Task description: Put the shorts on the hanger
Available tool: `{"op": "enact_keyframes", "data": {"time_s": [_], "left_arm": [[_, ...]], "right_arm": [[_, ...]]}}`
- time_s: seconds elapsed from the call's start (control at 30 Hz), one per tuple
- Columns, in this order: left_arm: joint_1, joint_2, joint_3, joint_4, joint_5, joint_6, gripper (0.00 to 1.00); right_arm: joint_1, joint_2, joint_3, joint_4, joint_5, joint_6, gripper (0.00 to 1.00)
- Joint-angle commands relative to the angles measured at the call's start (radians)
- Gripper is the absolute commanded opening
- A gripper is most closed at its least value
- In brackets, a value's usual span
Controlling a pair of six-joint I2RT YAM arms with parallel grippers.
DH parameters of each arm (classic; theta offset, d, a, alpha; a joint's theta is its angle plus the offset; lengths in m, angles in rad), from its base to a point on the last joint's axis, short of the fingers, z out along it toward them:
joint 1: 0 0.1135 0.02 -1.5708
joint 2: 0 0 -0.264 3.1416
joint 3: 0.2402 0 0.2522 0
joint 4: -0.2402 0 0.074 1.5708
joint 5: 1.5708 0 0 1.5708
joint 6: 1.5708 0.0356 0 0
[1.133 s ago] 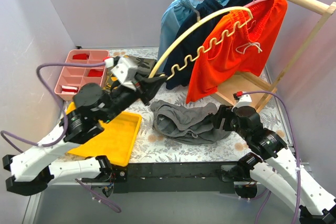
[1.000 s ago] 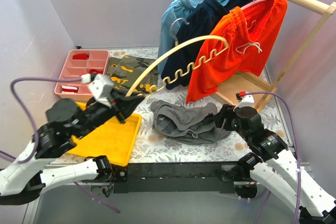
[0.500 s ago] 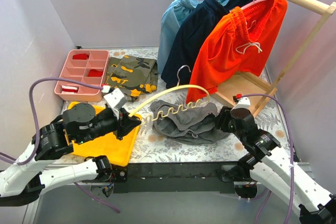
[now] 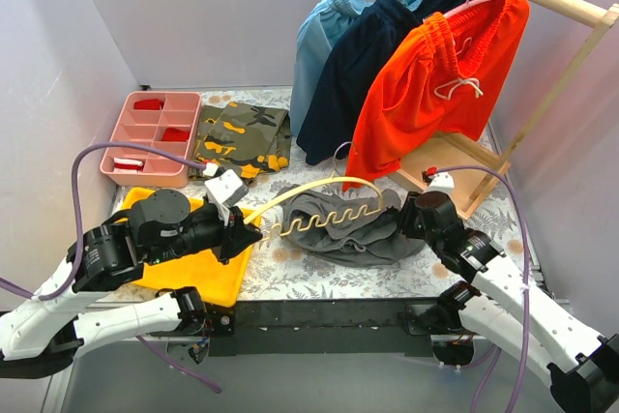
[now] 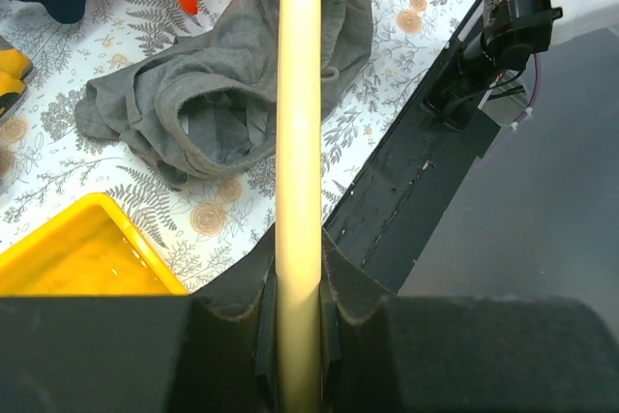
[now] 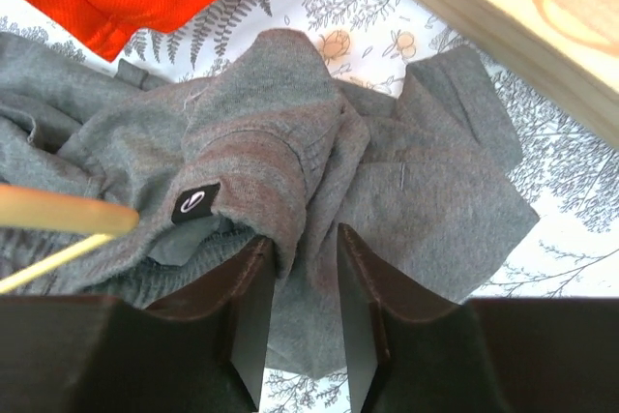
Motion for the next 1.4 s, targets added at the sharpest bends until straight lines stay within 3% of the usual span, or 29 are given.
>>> {"op": "enact_keyframes", "data": {"time_s": [0.0,0.27,0.37,0.53,0.67,0.83,1.37], "left_arm": [[0.001,-0.003,0.054,0.004,0.028,0.014,0.0],[0.001,0.019,0.071,-0.007,0.082,0.034,0.0],[0.001,0.025,0.045,0.013,0.074,0.038,0.0],[0.001,0.015,-0.036,0.083,0.056,0.046,0.0],[0.001,-0.024,-0.15,0.232,0.04,0.065,0.0],[0.001,-0.11,-0.326,0.469,-0.041,0.136,0.0],[0.001,-0.337,-0.756,1.071,-0.044,0.233,0.0]], "right_arm": [[-0.004,0.027,0.073,0.044,0.042,-0.007,0.36],[-0.002,0.11,0.134,0.022,0.028,-0.006,0.2],[-0.002,0.121,0.145,0.018,0.028,-0.006,0.2],[-0.002,0.104,0.171,-0.01,0.014,-0.006,0.11],[-0.001,0.087,0.208,-0.048,-0.015,-0.006,0.01],[-0.002,0.066,0.275,-0.099,-0.043,-0.006,0.01],[0.004,0.182,0.659,-0.178,-0.279,-0.027,0.01]]}}
